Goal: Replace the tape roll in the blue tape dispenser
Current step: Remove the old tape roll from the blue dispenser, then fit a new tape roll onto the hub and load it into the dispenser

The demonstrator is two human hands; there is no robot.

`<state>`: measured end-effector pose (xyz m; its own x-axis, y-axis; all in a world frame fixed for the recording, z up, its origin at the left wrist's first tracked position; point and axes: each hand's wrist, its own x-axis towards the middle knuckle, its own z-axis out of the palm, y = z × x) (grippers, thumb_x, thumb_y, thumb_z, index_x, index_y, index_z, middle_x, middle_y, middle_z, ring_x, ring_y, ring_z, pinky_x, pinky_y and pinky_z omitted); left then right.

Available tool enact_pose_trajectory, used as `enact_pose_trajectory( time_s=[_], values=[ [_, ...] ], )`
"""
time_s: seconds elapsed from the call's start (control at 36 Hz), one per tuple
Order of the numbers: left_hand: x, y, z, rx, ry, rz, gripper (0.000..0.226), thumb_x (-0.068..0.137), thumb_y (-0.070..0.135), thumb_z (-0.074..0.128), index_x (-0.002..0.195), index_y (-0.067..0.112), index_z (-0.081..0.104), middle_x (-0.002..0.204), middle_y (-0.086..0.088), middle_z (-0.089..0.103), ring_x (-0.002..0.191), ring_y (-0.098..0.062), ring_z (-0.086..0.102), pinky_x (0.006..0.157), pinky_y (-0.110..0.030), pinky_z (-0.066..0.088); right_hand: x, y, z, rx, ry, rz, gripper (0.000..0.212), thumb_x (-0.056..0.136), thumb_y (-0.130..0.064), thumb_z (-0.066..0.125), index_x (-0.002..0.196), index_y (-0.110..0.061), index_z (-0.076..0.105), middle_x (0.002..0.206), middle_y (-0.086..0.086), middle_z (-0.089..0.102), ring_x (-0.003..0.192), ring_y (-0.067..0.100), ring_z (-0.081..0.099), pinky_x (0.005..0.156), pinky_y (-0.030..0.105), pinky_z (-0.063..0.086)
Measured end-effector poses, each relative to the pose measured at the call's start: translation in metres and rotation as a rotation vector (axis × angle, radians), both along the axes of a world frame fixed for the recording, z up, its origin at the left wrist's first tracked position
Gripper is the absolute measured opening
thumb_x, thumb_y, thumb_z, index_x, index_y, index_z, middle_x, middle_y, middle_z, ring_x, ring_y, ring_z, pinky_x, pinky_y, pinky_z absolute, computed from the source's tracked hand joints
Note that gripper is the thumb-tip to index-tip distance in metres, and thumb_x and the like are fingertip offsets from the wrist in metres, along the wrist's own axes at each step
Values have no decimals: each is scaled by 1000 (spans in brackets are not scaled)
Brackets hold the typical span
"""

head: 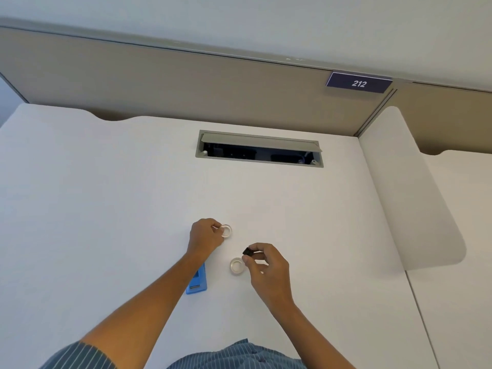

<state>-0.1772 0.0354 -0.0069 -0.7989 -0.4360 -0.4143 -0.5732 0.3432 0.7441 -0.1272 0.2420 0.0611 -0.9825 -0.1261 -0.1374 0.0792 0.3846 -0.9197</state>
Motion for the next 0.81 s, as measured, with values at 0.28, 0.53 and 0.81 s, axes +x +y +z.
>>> enact_pose_trajectory(
  time_s=[0.28, 0.53, 0.81],
  values=[
    [1, -1, 5, 15, 29, 27, 12, 89, 23, 80, 90, 13, 73, 72, -2, 78, 65, -15, 77, 77, -45, 67, -5, 4, -9, 2, -8, -31, 24, 90, -5, 81, 104, -22, 72, 103, -10, 77, 95, 11, 75, 76, 24, 64],
    [23, 11, 11, -174, 212, -103, 25, 93, 34, 74, 113, 19, 71, 101, 3, 71, 88, -12, 67, 86, -30, 57, -13, 13, -9, -33, -20, -125, 21, 93, -7, 79, 102, -25, 72, 101, -5, 77, 86, 18, 79, 75, 36, 67],
    [65, 46, 7, -266, 96, -636, 87, 82, 52, 80, 154, 22, 43, 148, 1, 46, 136, -20, 42, 114, -35, 41, -14, 26, -7, 0, -6, -180, 15, 93, -14, 81, 104, -23, 75, 97, -11, 78, 82, 10, 69, 73, 19, 57]
  ],
)
